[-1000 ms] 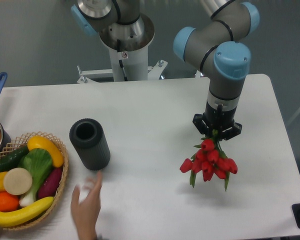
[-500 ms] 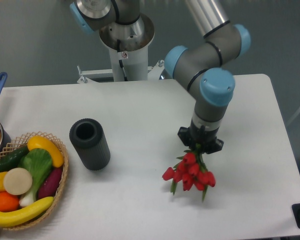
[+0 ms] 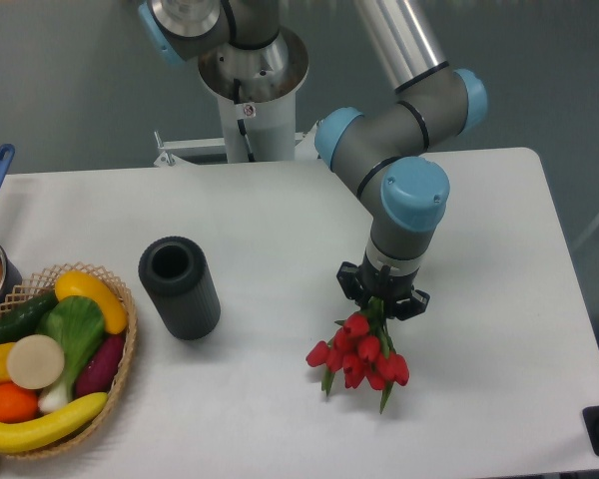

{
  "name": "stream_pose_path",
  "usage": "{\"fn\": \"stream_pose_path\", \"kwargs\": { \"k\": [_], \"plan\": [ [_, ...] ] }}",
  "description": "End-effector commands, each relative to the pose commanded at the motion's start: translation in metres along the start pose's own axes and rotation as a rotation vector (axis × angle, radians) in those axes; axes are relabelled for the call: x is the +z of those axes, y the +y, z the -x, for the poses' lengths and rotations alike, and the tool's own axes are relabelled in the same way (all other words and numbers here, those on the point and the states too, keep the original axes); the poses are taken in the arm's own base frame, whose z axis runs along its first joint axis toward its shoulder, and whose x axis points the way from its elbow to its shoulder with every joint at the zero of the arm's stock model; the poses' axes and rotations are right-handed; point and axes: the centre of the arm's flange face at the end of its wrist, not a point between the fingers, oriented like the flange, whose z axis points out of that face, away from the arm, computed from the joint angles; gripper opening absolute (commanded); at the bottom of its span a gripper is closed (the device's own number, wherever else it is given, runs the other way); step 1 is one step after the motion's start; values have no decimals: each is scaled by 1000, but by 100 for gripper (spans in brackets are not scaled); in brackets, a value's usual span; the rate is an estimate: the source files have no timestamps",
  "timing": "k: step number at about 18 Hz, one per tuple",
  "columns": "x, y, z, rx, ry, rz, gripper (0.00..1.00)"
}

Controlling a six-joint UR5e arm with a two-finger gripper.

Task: Place the flowers on the table
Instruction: 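Open the gripper to release the tulips onto the table, then raise the open gripper up away from the tulips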

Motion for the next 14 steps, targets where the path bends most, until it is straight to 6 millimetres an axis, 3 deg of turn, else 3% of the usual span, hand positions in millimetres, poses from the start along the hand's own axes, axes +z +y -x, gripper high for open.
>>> {"fn": "stream_pose_path", "kwargs": {
  "k": [6,9,14],
  "plan": [
    [-31,18,21,-40,-57,-21,100],
    [-50,44,38,-82,-89,-17,100],
    [-62,49,50,-97,-121,-31,100]
  ]
}}
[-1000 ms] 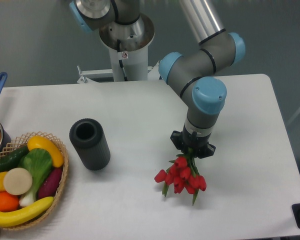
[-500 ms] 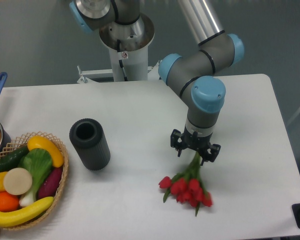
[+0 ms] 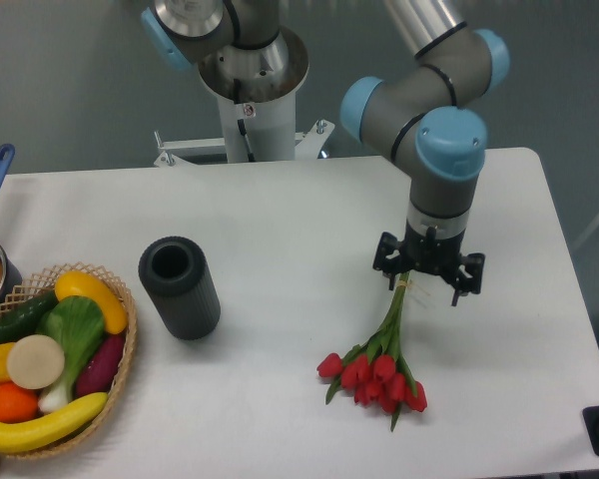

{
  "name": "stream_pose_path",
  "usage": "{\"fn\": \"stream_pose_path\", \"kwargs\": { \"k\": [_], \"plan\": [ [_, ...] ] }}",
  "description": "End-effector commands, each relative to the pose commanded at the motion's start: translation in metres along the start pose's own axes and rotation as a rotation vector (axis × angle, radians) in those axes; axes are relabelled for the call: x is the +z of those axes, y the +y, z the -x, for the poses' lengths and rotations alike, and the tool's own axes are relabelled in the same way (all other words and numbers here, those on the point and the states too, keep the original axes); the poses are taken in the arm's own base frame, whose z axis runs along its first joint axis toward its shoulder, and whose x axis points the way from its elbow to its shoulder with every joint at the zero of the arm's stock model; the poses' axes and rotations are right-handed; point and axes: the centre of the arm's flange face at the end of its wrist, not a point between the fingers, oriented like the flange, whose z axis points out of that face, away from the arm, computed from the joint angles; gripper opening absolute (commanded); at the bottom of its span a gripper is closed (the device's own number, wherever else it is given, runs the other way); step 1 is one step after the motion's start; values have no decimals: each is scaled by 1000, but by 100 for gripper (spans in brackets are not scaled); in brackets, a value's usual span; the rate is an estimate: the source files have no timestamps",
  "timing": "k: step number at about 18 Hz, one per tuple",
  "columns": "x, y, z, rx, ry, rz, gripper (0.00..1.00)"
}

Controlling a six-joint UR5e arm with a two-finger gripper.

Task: Place the flowers on the table
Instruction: 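Raise the open gripper up away from the tulips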

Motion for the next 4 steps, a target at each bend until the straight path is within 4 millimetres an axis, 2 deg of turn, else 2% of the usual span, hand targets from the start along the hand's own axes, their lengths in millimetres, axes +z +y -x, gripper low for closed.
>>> {"fn": "stream_pose_path", "kwargs": {
  "k": [4],
  "plan": [
    [3,5,0,-5,2,8,100]
  ]
}}
